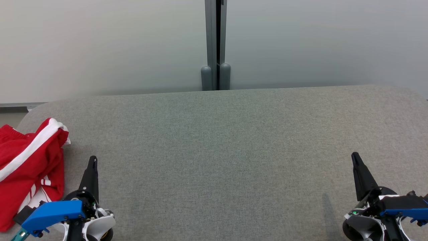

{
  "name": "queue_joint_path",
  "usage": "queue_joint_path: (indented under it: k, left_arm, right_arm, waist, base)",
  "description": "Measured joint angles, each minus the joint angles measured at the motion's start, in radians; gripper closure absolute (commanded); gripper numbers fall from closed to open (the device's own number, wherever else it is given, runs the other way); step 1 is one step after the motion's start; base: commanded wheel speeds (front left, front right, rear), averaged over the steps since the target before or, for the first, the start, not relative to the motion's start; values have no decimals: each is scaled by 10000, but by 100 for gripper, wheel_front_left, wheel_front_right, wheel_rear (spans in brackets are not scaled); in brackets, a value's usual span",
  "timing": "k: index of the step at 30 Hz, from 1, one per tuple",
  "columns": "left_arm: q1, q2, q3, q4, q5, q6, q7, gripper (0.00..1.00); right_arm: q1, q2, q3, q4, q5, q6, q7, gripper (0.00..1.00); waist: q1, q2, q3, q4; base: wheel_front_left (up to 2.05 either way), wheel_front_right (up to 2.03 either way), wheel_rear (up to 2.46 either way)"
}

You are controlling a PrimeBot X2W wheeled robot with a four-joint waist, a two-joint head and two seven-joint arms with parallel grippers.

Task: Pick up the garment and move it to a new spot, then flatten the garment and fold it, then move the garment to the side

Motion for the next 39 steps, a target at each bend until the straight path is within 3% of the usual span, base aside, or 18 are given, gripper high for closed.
queue_joint_path:
  k: [37, 38, 39]
  left_arm:
    - [0, 0, 0, 0, 0, 0, 0, 100]
    - [12, -2, -2, 29, 4, 2, -8, 0]
    - [72, -15, -2, 113, 6, 2, -12, 0]
  right_arm:
    - [0, 0, 0, -2, 0, 0, 0, 100]
    - [3, 8, 2, 27, -2, 0, -2, 0]
    - [28, 33, 8, 107, -2, -2, -4, 0]
  waist:
    - [0, 0, 0, 0]
    - [0, 0, 0, 0]
    - [0, -1, 0, 0]
  base:
    - [0, 0, 0]
    - [0, 0, 0]
    - [0, 0, 0]
